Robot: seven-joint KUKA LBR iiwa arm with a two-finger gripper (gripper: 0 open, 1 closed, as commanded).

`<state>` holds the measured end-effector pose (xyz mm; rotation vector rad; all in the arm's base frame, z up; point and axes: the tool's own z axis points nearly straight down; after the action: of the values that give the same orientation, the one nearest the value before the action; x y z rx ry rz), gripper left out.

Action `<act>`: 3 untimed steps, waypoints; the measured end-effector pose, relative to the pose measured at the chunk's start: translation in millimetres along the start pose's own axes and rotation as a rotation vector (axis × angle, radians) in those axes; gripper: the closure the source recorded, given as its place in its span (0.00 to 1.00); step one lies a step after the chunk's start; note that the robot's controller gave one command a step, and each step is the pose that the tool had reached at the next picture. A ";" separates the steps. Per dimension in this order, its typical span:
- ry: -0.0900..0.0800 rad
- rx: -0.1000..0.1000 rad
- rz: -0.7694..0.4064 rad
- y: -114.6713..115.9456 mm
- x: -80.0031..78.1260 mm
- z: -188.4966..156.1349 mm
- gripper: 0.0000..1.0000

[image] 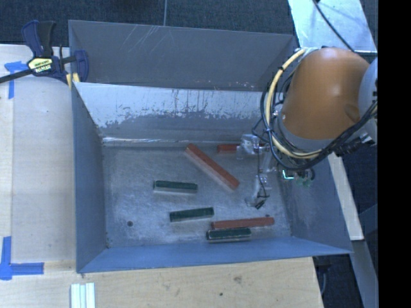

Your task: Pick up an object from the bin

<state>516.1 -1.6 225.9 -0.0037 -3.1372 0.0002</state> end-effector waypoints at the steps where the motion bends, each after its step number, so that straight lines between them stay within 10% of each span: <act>1: -0.008 -0.001 0.270 2.7 -107.3 69.4 0.00; 2: 0.002 0.000 0.172 -41.3 -103.2 158.1 0.00; 3: -0.013 -0.001 0.171 -39.9 -107.1 152.2 1.00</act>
Offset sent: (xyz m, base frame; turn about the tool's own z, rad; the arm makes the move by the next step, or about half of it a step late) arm 0.1057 0.0028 -0.0683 0.2708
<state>622.4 -41.7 73.2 -0.2726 -3.1382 -0.0001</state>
